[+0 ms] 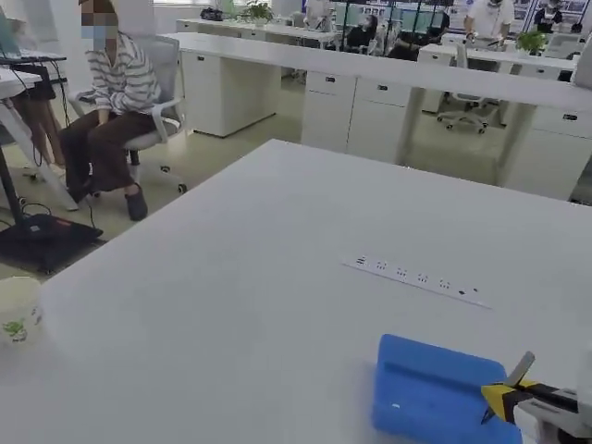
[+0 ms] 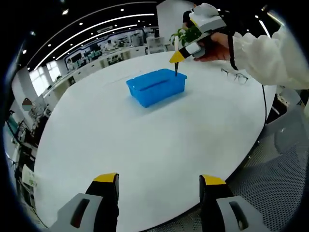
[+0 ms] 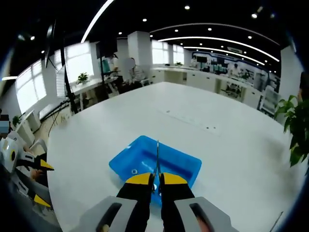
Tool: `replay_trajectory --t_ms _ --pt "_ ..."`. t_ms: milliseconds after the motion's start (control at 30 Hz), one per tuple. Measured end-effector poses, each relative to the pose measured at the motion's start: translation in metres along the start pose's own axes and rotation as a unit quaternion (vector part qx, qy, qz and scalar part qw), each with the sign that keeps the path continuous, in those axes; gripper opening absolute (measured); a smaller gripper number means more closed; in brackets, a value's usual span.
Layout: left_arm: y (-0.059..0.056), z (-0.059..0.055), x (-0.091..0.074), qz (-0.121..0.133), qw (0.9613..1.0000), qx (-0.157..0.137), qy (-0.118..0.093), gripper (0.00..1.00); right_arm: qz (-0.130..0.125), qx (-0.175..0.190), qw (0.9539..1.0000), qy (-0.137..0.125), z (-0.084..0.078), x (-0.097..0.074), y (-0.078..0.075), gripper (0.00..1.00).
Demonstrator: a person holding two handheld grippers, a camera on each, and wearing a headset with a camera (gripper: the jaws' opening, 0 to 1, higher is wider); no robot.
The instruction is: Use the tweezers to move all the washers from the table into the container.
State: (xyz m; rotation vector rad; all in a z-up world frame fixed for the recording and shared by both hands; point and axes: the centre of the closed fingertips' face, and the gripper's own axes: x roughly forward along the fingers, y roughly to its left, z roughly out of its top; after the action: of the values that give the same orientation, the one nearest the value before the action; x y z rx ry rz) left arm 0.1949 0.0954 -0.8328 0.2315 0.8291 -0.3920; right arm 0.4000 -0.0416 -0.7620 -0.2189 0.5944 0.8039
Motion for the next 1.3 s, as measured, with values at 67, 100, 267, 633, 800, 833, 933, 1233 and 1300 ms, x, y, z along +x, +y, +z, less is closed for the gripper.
replay_trajectory --t_ms 67,100,267,633,800,833,933,1233,1300 --pt "0.0 0.004 -0.003 -0.002 0.9999 0.01 -0.006 0.66 0.007 0.0 0.9999 -0.01 0.001 -0.013 0.007 0.03" --pt "-0.001 0.008 -0.005 -0.008 0.9997 0.022 -0.013 0.66 0.015 0.003 0.9998 -0.013 0.0 -0.017 0.009 0.03" --pt "0.004 0.032 -0.018 -0.011 0.9989 0.027 -0.036 0.55 0.049 0.011 0.9986 -0.019 -0.007 -0.043 0.032 0.03" --pt "-0.035 0.093 -0.05 -0.131 0.9835 0.02 -0.123 0.4 0.137 -0.002 0.9905 -0.007 -0.034 -0.076 0.091 0.03" --pt "-0.052 0.126 -0.061 -0.198 0.9667 -0.008 -0.162 0.27 0.165 0.007 0.9862 -0.008 -0.039 -0.093 0.111 0.03" --pt "-0.053 0.131 -0.063 -0.202 0.9643 -0.007 -0.171 0.26 0.17 0.007 0.9854 -0.011 -0.038 -0.097 0.115 0.03" --pt "-0.062 0.144 -0.068 -0.237 0.9551 -0.005 -0.177 0.24 0.191 -0.002 0.9816 -0.014 -0.035 -0.106 0.127 0.04" --pt "-0.098 0.169 -0.087 -0.343 0.92 0.034 -0.186 0.24 0.266 -0.064 0.9619 -0.009 -0.032 -0.127 0.158 0.04" --pt "-0.101 0.17 -0.087 -0.35 0.9172 0.043 -0.185 0.24 0.281 -0.073 0.9571 0.0 -0.033 -0.13 0.164 0.04"
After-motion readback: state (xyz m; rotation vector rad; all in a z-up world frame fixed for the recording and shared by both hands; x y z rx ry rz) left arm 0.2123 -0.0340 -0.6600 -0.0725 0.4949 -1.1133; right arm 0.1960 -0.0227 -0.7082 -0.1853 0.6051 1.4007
